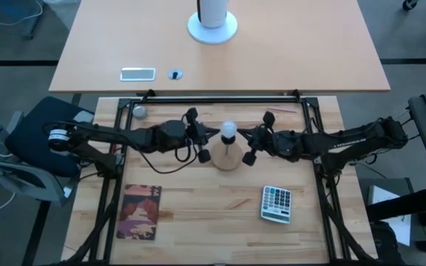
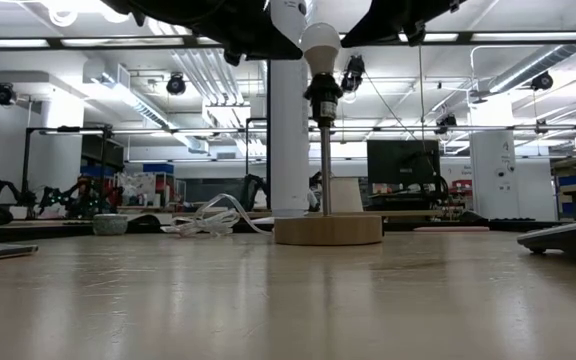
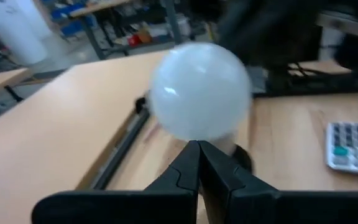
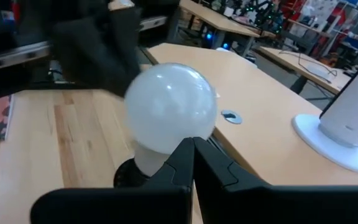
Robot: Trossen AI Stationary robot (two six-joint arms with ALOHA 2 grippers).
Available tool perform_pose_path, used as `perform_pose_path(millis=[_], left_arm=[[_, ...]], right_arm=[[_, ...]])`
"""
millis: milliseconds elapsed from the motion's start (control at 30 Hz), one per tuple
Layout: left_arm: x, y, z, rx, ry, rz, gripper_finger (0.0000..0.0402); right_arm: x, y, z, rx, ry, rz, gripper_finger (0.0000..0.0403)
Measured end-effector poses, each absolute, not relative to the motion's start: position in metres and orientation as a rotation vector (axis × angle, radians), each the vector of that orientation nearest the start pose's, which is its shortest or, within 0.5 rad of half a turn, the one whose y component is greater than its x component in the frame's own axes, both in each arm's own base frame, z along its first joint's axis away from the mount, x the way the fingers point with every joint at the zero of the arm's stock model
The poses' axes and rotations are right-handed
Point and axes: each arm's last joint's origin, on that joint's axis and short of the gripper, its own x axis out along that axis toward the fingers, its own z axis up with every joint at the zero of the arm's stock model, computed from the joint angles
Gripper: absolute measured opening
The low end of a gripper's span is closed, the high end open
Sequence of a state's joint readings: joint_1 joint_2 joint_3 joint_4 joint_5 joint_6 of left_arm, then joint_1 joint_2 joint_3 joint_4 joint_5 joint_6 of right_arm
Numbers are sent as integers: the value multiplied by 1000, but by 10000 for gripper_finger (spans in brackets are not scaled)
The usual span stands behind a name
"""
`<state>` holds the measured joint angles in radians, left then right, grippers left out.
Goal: Screw lightbulb
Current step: Remove the lightbulb from the lamp
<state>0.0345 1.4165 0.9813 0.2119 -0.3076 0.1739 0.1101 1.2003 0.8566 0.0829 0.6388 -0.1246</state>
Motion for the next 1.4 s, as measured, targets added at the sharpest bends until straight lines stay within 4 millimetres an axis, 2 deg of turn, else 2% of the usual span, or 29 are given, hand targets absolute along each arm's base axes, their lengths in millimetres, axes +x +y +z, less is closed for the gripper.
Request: perform_pose_path(millis=[267, 567, 800, 1100, 1400], left_arm=[[313, 19, 299, 202, 268, 314, 0], [315, 26, 301, 207, 232, 408, 0], [322, 26, 300, 241, 188, 353, 0], [320, 18, 301, 241, 193, 293, 0], [315, 14, 308, 241, 179, 288, 0]], right_arm=[[263, 11, 298, -215, 293, -525, 0], [261, 26, 297, -239, 295, -464, 0], [263, 22, 298, -229, 282, -484, 0], [263, 11, 296, -213, 301, -543, 0], [263, 10, 291, -209, 321, -526, 0]])
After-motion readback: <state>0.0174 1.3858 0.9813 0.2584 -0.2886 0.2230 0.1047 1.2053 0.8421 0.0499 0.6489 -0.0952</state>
